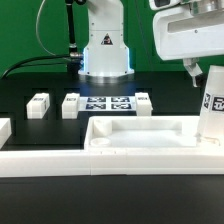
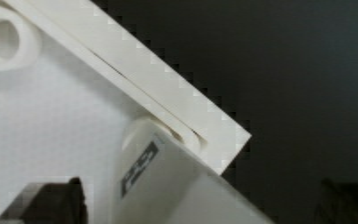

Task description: Assemble desk

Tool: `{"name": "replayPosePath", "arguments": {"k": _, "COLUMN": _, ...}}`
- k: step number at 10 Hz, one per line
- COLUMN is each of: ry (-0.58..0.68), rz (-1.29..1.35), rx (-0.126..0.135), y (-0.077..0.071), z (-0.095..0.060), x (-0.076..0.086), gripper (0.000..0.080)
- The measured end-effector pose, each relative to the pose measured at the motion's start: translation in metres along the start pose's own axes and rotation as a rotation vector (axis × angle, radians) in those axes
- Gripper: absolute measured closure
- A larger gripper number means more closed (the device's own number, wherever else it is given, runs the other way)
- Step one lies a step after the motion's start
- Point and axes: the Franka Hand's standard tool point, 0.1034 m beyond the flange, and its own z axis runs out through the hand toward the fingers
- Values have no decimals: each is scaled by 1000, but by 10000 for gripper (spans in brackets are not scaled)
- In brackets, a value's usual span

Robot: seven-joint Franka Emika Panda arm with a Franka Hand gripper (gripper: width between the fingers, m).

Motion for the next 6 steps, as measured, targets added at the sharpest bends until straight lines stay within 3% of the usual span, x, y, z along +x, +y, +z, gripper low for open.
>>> {"name": "replayPosePath", "arguments": {"k": 2, "ry": 10, "rz": -407, "rx": -25, "y": 4, "z": 0, "x": 6, "gripper": 150}}
{"name": "replayPosePath", "arguments": {"k": 5, "ry": 3, "rz": -440, "rx": -26, "y": 4, "z": 1, "x": 5, "gripper": 178}}
{"name": "replayPosePath", "arguments": {"k": 6, "ry": 3, "rz": -441, "rx": -27, "y": 5, "z": 1, "x": 5, "gripper": 346}}
